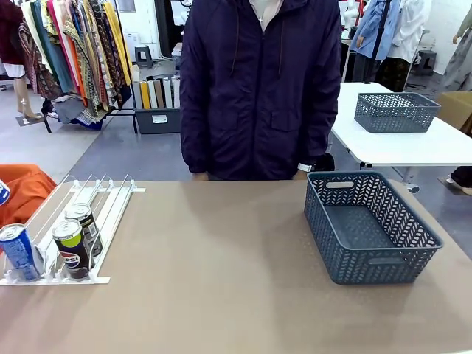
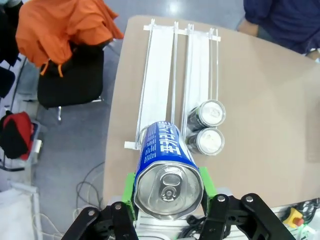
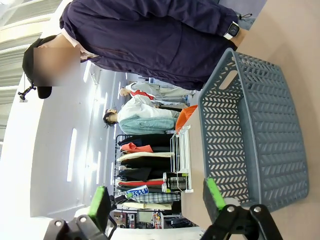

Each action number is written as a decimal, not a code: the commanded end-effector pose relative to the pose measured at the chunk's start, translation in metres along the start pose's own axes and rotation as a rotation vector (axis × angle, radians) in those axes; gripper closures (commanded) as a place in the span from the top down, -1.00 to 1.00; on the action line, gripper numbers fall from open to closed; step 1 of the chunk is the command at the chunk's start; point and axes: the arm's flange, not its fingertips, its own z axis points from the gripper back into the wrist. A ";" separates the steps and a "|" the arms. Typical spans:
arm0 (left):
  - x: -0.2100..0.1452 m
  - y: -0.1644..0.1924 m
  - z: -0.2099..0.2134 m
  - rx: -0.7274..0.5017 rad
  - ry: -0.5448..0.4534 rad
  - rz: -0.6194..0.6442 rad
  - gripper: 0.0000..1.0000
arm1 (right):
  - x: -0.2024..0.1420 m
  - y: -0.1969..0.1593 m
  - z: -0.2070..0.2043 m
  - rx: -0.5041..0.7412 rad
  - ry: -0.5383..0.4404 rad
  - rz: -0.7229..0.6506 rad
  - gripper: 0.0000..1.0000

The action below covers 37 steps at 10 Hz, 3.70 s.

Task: Retrieve and store the cans from the dispenser.
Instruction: Pick up one can from the Automatic Can Dispenser and place it in the middle of the table.

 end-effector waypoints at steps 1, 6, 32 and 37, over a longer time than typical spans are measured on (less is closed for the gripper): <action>-0.003 -0.011 0.005 0.012 -0.013 -0.029 -1.00 | 0.002 0.006 0.003 0.003 0.006 -0.014 1.00; 0.019 -0.037 -0.019 -0.158 0.010 -0.044 -1.00 | 0.002 0.006 0.003 0.003 0.006 -0.014 1.00; -0.009 -0.337 -0.149 -0.387 0.415 -0.563 1.00 | 0.002 0.006 0.003 0.003 0.006 -0.014 1.00; 0.049 -0.093 -0.077 -0.744 0.372 -0.271 1.00 | 0.002 0.006 0.003 0.003 0.006 -0.014 1.00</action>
